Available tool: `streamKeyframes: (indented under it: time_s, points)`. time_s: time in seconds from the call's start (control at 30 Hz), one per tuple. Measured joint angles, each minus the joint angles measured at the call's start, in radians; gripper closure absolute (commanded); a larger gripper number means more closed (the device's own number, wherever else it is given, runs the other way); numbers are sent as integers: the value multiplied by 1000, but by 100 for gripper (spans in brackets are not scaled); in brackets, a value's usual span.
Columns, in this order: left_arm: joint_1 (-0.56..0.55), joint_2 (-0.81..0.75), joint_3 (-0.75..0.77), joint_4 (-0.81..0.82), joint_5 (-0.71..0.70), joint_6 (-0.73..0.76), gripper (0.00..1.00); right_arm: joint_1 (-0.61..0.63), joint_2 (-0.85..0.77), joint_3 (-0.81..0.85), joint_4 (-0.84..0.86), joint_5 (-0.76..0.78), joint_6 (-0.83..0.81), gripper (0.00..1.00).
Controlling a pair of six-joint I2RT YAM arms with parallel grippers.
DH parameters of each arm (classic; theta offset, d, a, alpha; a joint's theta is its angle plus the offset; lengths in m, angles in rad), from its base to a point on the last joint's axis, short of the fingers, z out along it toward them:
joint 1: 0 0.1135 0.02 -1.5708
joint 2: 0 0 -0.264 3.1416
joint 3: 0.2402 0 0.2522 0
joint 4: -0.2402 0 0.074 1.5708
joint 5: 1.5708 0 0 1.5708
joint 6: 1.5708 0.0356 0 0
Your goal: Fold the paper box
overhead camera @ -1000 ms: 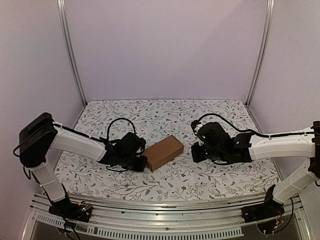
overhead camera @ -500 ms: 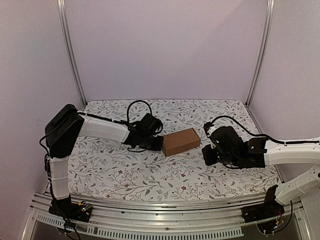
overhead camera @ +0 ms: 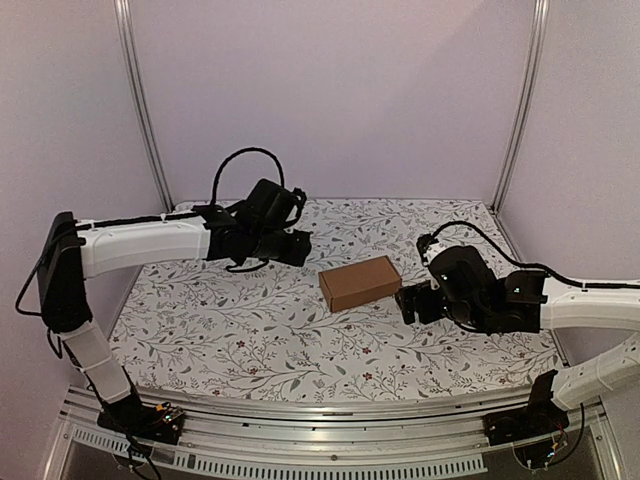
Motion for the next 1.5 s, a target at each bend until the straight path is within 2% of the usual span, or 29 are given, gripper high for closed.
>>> streamKeyframes:
  time_s: [0.07, 0.13, 0.17, 0.5, 0.67, 0.83, 1.03, 1.2, 1.5]
  points:
    - [1, -77, -1, -20, -9, 6, 22, 0, 0, 23, -13, 14, -11, 1]
    - [1, -137, -4, -39, -17, 16, 2, 0, 0, 46, -21, 24, -24, 1]
    - [1, -167, -6, -53, -21, 19, 1, 0, 0, 58, -29, 35, -29, 1]
    - [2, -474, -35, -271, -73, 41, 0, 0, -2, 222, -157, 210, -69, 1]
    - [2, -626, -34, -329, -61, 64, 1, 0, -41, 288, -223, 321, -92, 1]
    - [2, -731, -48, -319, -35, 125, 1, 0, -110, 341, -286, 431, -114, 1]
    - [2, -869, -213, -230, -11, 215, 1, 0, -180, 391, -328, 446, -154, 1]
    - [3, -898, -278, -209, 2, 249, 1, 0, -187, 344, -323, 459, -172, 1]
    - [3, -925, -282, -189, 1, 261, 1, 0, -149, 341, -297, 452, -200, 1]
